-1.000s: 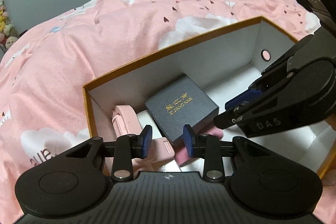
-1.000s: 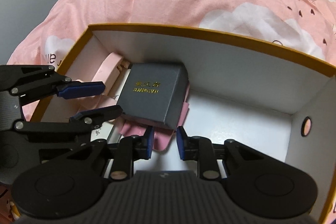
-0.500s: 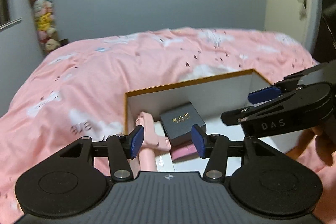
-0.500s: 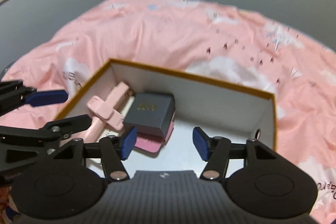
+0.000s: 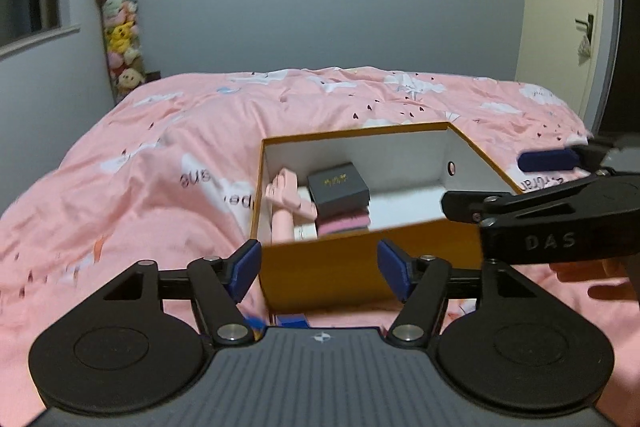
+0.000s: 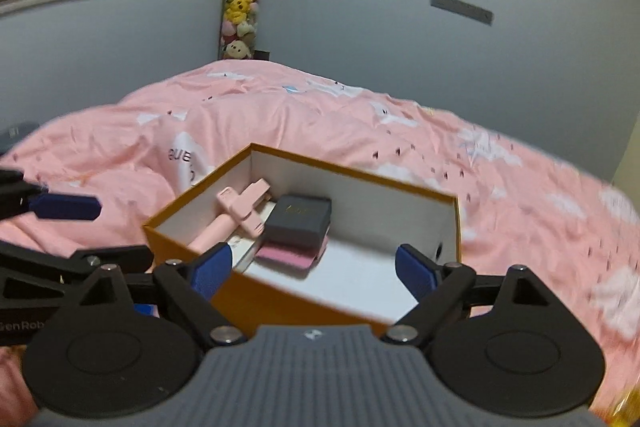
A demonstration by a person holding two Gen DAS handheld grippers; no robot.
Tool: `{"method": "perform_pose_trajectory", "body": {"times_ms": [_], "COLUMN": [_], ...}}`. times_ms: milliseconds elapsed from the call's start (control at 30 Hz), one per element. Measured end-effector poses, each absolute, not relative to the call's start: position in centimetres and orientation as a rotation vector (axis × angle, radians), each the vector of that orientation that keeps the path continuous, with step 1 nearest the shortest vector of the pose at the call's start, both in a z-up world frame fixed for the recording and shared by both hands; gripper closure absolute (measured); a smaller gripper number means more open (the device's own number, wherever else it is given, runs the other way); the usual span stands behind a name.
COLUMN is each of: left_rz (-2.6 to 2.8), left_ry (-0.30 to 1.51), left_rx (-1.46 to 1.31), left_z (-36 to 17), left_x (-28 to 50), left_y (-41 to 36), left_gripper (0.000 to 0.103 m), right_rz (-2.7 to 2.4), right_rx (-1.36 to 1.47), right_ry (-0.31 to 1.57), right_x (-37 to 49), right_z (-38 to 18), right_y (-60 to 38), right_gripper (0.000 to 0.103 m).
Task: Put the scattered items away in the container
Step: 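Open the left tool and withdraw both tools from the box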
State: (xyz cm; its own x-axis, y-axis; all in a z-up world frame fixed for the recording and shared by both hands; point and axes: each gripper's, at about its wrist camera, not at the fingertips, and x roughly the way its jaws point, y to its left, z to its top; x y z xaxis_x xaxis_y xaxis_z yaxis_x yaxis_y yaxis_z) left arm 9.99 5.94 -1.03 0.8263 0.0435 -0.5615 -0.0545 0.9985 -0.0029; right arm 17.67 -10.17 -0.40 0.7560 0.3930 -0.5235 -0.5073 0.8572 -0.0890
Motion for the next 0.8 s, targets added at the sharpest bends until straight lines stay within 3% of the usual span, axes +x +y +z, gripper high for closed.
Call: {"method": "perform_pose_trajectory", "body": {"times_ms": [333,800], "left_rz": [0.062,0.051], "left_ry": [0.673,0.793], "left_rx": [-0.073,-0.149], "left_z": [-3.0,-5.0], "left_x": [4.4,1.7], "left_y": [6.0,6.8], "left_gripper": [0.019,0.017], "right_rz": [0.423,0.445], "right_rx": [-0.08,-0.149], "right_ry": [0.632,0.627], "right_x": [11.5,6.9], "right_z": [-2.1,-3.6], "right_y": [-13.1,-13.1], "right_gripper": [0.011,0.011]}}
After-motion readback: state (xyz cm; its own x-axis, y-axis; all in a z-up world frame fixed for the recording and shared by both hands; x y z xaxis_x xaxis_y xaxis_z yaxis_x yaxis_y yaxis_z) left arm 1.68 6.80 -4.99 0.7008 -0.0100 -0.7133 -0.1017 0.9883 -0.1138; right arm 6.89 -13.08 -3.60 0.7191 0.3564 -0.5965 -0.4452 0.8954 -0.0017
